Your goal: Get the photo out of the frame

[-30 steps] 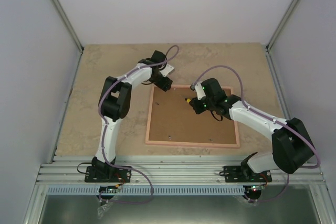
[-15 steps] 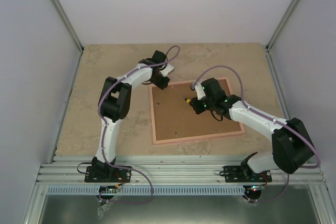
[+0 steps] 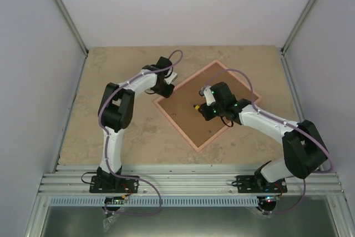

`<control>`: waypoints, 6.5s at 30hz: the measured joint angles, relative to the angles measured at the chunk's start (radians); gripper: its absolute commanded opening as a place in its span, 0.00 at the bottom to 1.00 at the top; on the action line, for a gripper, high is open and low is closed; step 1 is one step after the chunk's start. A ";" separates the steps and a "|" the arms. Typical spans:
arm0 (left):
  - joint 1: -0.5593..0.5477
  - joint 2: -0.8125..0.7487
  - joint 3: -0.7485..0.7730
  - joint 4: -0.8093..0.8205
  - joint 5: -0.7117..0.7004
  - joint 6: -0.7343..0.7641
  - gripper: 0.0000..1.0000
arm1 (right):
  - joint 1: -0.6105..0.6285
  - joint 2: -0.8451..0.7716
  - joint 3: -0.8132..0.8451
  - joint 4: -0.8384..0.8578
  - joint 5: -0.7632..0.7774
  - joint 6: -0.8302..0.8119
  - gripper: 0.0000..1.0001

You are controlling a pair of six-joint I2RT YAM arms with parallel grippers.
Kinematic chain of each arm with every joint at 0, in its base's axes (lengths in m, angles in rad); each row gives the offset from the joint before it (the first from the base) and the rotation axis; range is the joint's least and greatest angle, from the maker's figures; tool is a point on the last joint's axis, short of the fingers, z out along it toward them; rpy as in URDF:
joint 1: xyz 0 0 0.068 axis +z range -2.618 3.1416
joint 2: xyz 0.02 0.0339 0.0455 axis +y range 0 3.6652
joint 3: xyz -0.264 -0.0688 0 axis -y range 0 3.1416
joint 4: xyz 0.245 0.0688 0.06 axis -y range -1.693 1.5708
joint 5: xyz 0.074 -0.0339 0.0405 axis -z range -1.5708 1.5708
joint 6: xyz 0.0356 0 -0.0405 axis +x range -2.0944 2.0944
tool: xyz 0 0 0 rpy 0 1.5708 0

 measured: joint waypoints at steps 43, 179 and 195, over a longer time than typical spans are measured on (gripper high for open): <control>-0.063 -0.476 -0.669 0.074 0.160 -0.520 0.36 | 0.164 0.150 0.030 0.097 -0.154 -0.006 0.00; -0.065 -0.458 -0.663 0.095 0.156 -0.508 0.01 | 0.251 0.233 0.134 0.064 0.049 0.188 0.00; -0.066 -0.467 -0.676 0.108 0.158 -0.507 0.01 | 0.236 0.166 0.121 0.041 0.083 0.164 0.00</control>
